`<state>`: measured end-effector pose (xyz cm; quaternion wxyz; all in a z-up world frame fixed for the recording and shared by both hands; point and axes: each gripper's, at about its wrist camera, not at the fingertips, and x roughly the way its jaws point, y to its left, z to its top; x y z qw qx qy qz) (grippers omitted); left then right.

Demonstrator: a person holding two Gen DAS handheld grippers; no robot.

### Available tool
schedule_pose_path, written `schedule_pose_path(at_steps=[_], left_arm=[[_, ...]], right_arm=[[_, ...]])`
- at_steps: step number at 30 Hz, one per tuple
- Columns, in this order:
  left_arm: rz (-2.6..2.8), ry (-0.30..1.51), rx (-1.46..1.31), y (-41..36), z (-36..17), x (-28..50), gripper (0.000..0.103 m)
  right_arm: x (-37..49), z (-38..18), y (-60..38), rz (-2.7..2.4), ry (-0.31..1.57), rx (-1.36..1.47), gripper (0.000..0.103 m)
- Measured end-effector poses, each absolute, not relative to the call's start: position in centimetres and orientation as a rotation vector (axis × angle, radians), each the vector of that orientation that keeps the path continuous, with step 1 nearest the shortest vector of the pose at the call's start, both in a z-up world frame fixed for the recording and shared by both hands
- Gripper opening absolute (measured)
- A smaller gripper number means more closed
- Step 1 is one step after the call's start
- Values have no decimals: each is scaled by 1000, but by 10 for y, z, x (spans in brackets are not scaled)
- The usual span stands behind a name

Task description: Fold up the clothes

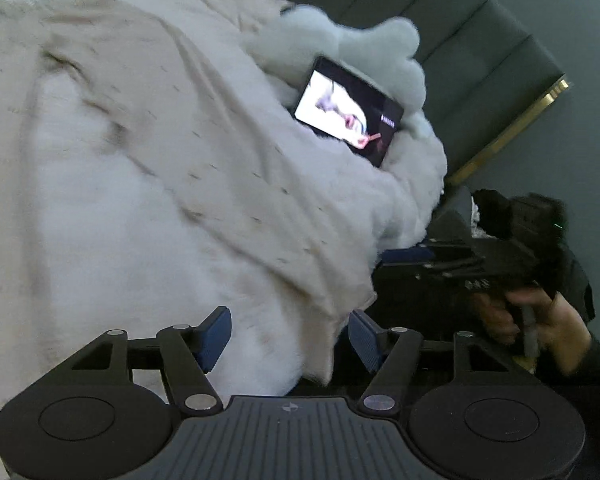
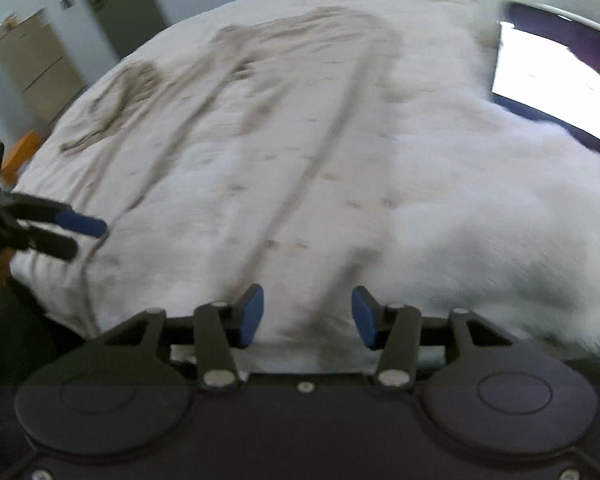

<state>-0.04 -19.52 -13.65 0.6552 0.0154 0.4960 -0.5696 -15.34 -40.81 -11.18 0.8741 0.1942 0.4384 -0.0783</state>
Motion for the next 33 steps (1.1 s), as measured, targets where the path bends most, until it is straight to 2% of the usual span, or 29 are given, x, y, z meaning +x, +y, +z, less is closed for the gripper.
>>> schedule_pose_path(at_steps=[6,7,8,11,12,14,19,33], left_arm=[[-1270,1135,172,-256,-176,-28,58],[-1250,1133,167,-258,-179,-27,47],[-1230,1131,162,-260,-183,-26,30],[-1152,1179,10,-245,-189,-5,5],[-1138,1199,-64,-236,-190,4,3],[-1090,1230,-195,-213,-194,20,1],[-996,1261,-303,-178,-205,38,1],[-1018,1272,-310,-176,-208,42,1]], right_arm=[[-164,-131,-418,-180,895,454,49],[-161,-130,-419,-175,893,459,50],[-158,-130,-420,-170,890,463,50],[-146,-133,-427,-166,890,485,50],[-145,-131,-430,-172,886,482,50],[-142,-130,-434,-178,874,476,50],[-132,-139,-451,-191,868,582,51],[-133,-155,-476,-128,850,827,50]])
